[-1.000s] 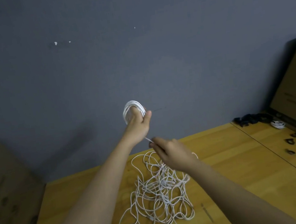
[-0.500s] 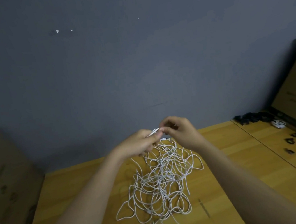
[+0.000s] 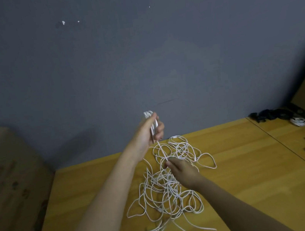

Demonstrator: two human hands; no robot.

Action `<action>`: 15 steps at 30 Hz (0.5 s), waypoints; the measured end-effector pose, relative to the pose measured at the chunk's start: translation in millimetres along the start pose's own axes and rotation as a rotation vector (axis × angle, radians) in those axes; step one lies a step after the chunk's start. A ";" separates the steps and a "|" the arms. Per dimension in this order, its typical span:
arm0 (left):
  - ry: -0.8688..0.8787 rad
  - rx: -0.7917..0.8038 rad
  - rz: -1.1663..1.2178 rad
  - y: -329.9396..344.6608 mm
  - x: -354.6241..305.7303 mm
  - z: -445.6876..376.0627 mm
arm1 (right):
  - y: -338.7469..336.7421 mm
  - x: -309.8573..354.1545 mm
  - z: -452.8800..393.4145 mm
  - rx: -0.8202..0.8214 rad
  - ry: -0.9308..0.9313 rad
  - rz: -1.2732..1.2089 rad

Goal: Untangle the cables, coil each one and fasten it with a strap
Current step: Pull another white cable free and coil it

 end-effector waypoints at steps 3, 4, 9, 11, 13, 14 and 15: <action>0.085 -0.031 -0.466 -5.6 19.9 -4.1 | 2.5 17.0 6.3 -0.029 -0.194 0.194; 0.068 -0.015 -0.604 -9.0 27.1 -4.1 | 1.0 22.8 7.8 -0.051 -0.252 0.212; -0.081 0.100 -1.008 -25.7 51.6 1.8 | -27.6 41.7 9.1 -0.201 -0.347 0.097; -0.103 0.133 -1.056 -26.1 51.4 3.2 | -44.8 44.5 3.7 -0.230 -0.322 -0.016; -0.103 0.168 -1.001 -22.4 48.5 5.7 | -57.3 46.0 -1.9 -0.214 -0.303 -0.089; -0.085 0.180 -0.962 -19.5 44.8 7.4 | -62.3 46.7 -4.8 -0.208 -0.293 -0.103; -0.062 0.193 -0.934 -15.7 40.0 9.2 | -66.8 46.4 -7.4 -0.209 -0.276 -0.117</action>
Point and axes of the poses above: each hand's wrist, its own z-axis away from the middle knuckle, its own y-axis out of the palm, x = y × z, the point moved 3 cm from there along -z, towards the middle knuckle, and after that the axes turned 7 degrees about y, right-handed, at the moved point
